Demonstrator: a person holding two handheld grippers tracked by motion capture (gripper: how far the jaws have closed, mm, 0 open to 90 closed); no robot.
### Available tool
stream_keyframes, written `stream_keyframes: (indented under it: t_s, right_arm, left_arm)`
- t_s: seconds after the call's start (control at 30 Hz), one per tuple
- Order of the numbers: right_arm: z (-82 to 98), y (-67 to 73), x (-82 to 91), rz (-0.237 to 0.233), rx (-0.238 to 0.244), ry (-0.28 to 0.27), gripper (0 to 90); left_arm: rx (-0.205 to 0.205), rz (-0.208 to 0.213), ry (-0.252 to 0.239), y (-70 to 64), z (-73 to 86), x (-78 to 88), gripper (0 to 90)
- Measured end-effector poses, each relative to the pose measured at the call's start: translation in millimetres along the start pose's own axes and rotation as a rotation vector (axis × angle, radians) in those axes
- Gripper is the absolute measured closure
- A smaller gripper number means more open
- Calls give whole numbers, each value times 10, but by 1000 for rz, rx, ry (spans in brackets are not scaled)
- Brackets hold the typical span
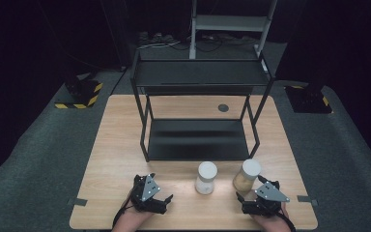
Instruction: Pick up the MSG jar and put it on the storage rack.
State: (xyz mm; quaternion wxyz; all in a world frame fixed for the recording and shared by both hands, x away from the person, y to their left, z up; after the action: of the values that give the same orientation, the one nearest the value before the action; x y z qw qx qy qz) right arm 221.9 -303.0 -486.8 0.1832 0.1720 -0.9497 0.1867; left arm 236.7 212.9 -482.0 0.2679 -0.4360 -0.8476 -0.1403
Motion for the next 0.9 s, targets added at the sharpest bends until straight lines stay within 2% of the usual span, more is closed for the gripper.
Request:
stream_keyframes:
  t_s: [0.13,0.4,0.7,0.9]
  right_arm:
    - [-4,15,2,5,7,1,0]
    - [-7,3,-4,6,-4,6,0]
    - [-16,9,-9,16,-10,13,0]
    - [-11,-8,-10,14,-27,14,0]
  left_arm:
    - [14,-8,0,1,-2,0,9]
    - [-7,-24,3,-42,0,-5,5]
    - [15,-12,-32,-18,36,17,3]
    - [10,-10,-58,-29,33,42,3]
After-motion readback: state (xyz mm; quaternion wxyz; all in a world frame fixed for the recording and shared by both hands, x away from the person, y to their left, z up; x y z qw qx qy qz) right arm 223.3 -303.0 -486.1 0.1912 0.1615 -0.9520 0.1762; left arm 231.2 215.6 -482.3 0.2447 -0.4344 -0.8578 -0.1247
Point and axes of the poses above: each handheld gripper's, and its own axes: x roughly backward along the jaws, z roughly out of its underside, y roughly to its left, the point moved 3 cm from there along -x, roughly forward along the jaws, and after that the axes turned 13 degrees about z, right-handed, at the moved point
